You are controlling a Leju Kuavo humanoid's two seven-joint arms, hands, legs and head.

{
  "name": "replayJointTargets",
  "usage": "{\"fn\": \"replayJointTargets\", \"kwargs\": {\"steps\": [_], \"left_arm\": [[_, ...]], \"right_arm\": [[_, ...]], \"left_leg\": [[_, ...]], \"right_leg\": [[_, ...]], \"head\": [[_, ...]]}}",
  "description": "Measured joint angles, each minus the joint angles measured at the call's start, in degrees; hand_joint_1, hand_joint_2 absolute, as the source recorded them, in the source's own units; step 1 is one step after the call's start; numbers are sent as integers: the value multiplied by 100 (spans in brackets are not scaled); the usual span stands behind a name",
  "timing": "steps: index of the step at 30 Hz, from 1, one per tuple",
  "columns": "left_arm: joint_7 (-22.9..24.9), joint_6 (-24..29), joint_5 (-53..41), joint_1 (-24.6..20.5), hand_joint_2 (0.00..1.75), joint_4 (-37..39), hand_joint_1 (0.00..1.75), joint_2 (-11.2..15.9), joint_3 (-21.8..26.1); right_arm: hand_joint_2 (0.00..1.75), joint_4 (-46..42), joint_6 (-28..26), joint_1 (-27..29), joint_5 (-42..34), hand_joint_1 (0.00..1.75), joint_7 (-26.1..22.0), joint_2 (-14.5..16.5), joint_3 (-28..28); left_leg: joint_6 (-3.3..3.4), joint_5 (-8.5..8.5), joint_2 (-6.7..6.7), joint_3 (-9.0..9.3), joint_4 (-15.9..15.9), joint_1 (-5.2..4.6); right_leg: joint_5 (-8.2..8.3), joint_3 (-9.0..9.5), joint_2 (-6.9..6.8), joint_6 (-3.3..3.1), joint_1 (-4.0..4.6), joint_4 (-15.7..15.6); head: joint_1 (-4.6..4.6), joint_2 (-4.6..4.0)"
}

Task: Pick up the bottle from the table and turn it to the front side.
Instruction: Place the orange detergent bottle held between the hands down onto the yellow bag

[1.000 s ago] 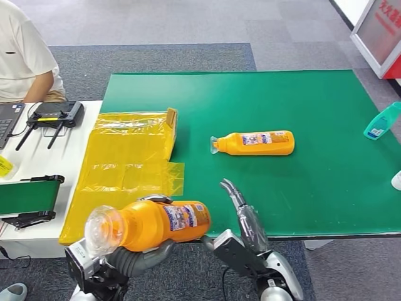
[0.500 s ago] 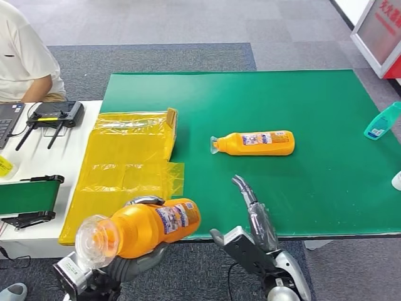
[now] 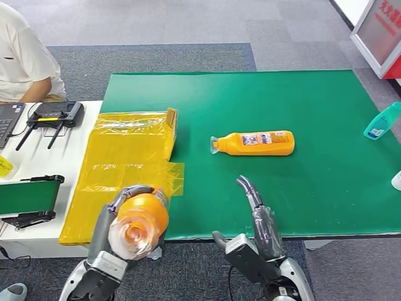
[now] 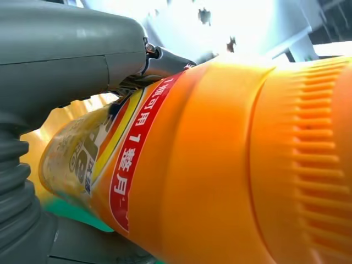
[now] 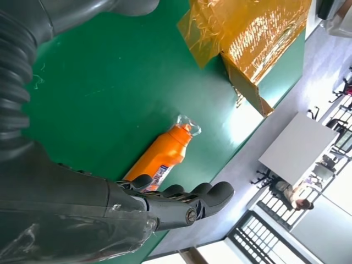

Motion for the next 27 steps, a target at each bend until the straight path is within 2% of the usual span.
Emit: {"fn": "replayJointTargets", "kwargs": {"steps": [8, 12, 17, 22, 27], "left_arm": [[595, 391, -1635, -209, 175, 35, 175, -121, 509], [1074, -16, -2150, -516, 175, 286, 175, -168, 875], [1325, -164, -2619, -978, 175, 1010, 175, -175, 1212], [1372, -179, -2720, -1193, 175, 1419, 175, -175, 1354], [1677, -359, -3462, -1433, 175, 1773, 175, -151, 1400]], "right_arm": [[175, -46, 122, -9, -64, 0, 0, 2, 29], [175, -44, 242, -74, -159, 0, -56, 2, 55], [175, 8, 375, -260, -269, 0, -148, 8, 70], [175, 72, 399, -344, -291, 0, -161, 27, 87], [175, 139, 452, -437, -336, 0, -189, 33, 131]], "left_leg": [[-1, 1, 0, 0, 0, 0], [0, 4, 0, 0, 0, 0], [3, 9, 0, 0, 0, 0], [3, 8, 0, -1, 0, 0], [3, 7, 0, -3, 0, 0]], "right_leg": [[0, 0, 0, 0, 1, 0], [3, 0, 0, -1, 0, 0], [6, 0, 0, 2, 0, 0], [6, 0, 0, 2, 0, 0], [5, -3, 0, 2, 0, 0]], "head": [[-1, 0], [0, 0], [-1, 0], [0, 0], [-1, 0]]}}
